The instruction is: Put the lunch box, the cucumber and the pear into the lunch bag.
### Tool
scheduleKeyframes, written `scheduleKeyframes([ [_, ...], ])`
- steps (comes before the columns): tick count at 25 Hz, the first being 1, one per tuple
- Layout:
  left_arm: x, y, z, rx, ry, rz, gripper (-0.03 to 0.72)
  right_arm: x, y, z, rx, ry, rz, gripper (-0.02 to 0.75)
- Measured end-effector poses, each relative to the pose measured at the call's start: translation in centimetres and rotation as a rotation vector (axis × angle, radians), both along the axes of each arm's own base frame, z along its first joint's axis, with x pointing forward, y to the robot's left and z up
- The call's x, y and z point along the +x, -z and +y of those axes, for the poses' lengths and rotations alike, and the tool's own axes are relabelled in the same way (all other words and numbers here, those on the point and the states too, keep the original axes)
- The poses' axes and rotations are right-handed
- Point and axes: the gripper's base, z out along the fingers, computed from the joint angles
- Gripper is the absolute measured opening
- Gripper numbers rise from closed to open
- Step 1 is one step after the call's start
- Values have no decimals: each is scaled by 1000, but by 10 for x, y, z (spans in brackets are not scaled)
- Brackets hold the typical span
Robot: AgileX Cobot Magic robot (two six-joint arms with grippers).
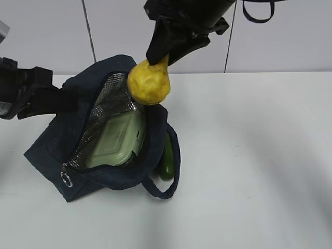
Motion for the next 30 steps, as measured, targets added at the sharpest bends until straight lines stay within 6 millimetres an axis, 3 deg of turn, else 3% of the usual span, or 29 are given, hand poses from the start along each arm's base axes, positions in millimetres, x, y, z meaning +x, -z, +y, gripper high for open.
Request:
scheduleKeyframes([
  [11, 0, 0, 0, 0, 1, 1, 1, 31, 59, 22, 91, -31, 98, 270],
  [17, -1, 0, -1, -5, 6, 4, 1, 45, 76, 32, 173, 7, 81, 274],
  [24, -2, -5, -5, -102, 3, 31, 1, 48, 75, 36, 237, 5, 71, 442],
  [30, -1, -6, -6, -128, -9, 34, 1, 45, 68, 29, 206, -10, 61, 468],
])
